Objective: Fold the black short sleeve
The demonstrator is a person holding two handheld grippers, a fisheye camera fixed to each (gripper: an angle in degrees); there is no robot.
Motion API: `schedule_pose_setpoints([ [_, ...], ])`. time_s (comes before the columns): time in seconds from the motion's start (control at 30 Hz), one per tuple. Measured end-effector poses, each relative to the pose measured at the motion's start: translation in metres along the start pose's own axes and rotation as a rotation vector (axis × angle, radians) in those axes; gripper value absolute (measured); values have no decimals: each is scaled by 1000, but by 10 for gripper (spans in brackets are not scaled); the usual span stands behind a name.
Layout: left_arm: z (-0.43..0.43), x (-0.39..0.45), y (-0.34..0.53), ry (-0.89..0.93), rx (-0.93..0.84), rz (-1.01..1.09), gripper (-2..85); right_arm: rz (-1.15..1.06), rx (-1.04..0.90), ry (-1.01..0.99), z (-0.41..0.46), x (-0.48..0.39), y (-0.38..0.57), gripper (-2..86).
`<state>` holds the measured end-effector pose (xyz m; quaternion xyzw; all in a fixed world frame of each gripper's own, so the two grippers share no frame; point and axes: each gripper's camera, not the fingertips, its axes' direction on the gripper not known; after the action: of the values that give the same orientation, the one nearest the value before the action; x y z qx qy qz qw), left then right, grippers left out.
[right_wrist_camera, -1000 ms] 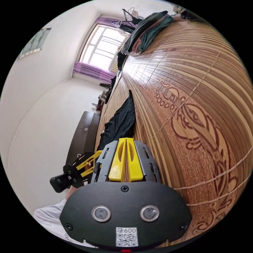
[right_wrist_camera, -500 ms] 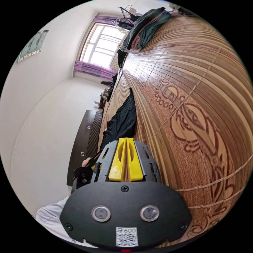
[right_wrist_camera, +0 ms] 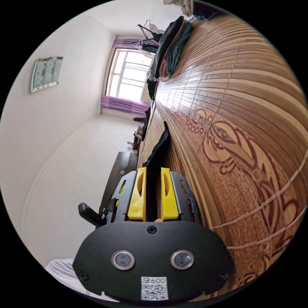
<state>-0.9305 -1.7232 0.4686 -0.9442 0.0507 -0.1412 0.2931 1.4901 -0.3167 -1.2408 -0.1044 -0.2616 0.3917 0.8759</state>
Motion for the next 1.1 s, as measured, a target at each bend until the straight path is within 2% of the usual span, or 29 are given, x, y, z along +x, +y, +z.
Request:
schedule_pose_setpoints([
  [0.17,72,-48,15,176,-168,-284,19,13,1,-8,-4,6,-5,45],
  [0.23,88,-40,15,181,-188,-217,26,14,-4,-2,-4,7,-7,42],
  [0.3,99,-20,16,79,-225,-117,37,16,-13,0,-4,8,-9,39],
  [0.33,97,-12,18,24,-203,-99,45,19,-14,-1,-5,8,-11,37],
  [0.4,99,-11,20,42,-198,-120,53,23,-17,-3,-6,9,-13,36],
  [0.53,102,-51,35,183,-195,-398,70,23,-29,0,-8,10,-18,33],
  [0.6,89,-39,29,119,-176,-325,72,23,-30,2,-8,10,-21,31],
  [0.67,67,21,14,-75,-134,-34,72,22,-30,8,-10,9,-24,29],
  [0.7,63,37,11,-105,-122,31,72,21,-31,9,-10,9,-25,28],
  [0.77,54,86,0,-125,-105,212,69,19,-40,10,-11,9,-28,28],
  [0.93,64,134,-17,-112,-114,397,62,24,-47,6,-15,8,-36,29],
  [1.1,95,174,-11,-193,-101,605,33,35,-76,3,-17,7,-45,30],
])
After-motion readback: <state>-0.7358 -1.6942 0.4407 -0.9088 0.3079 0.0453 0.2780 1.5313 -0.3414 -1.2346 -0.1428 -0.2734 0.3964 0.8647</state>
